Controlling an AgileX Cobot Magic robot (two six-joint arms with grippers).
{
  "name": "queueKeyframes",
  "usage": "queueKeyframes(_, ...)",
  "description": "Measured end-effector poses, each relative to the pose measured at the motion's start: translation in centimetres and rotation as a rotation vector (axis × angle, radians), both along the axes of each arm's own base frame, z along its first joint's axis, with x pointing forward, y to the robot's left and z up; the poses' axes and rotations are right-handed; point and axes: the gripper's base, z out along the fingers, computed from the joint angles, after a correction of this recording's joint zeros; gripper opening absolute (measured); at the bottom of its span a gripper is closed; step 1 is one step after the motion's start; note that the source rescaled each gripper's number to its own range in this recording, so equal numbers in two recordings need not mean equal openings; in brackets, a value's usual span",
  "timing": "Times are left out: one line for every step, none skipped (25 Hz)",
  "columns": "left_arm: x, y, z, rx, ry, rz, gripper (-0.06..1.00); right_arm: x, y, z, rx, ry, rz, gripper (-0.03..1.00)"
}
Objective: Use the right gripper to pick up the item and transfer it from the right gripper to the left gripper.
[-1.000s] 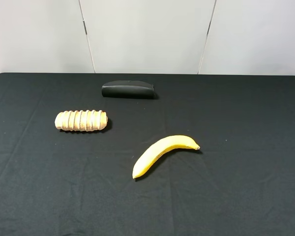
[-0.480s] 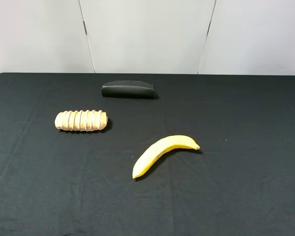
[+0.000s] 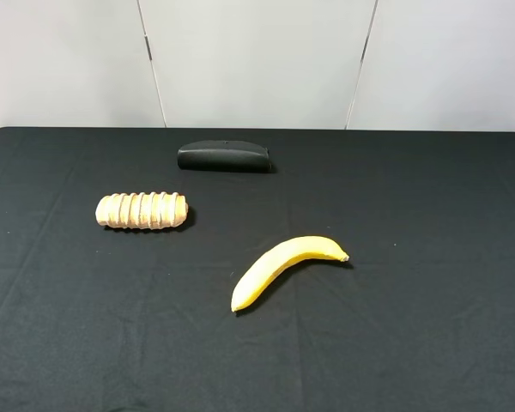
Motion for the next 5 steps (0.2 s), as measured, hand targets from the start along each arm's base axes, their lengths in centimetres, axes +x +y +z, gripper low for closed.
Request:
queueKeyframes(0.00, 0.00, 0.00, 0.000, 0.000, 0.000, 1.00, 0.00, 0.00, 0.00, 0.000, 0.000, 0.000, 1.00)
queueKeyframes(0.00, 0.00, 0.00, 0.000, 0.000, 0.000, 1.00, 0.00, 0.00, 0.00, 0.000, 0.000, 0.000, 1.00)
queueKeyframes(0.00, 0.00, 0.00, 0.000, 0.000, 0.000, 1.00, 0.00, 0.00, 0.00, 0.000, 0.000, 0.000, 1.00)
queueKeyframes(0.00, 0.00, 0.00, 0.000, 0.000, 0.000, 1.00, 0.00, 0.00, 0.00, 0.000, 0.000, 0.000, 1.00)
queueKeyframes(0.00, 0.00, 0.00, 0.000, 0.000, 0.000, 1.00, 0.00, 0.00, 0.00, 0.000, 0.000, 0.000, 1.00)
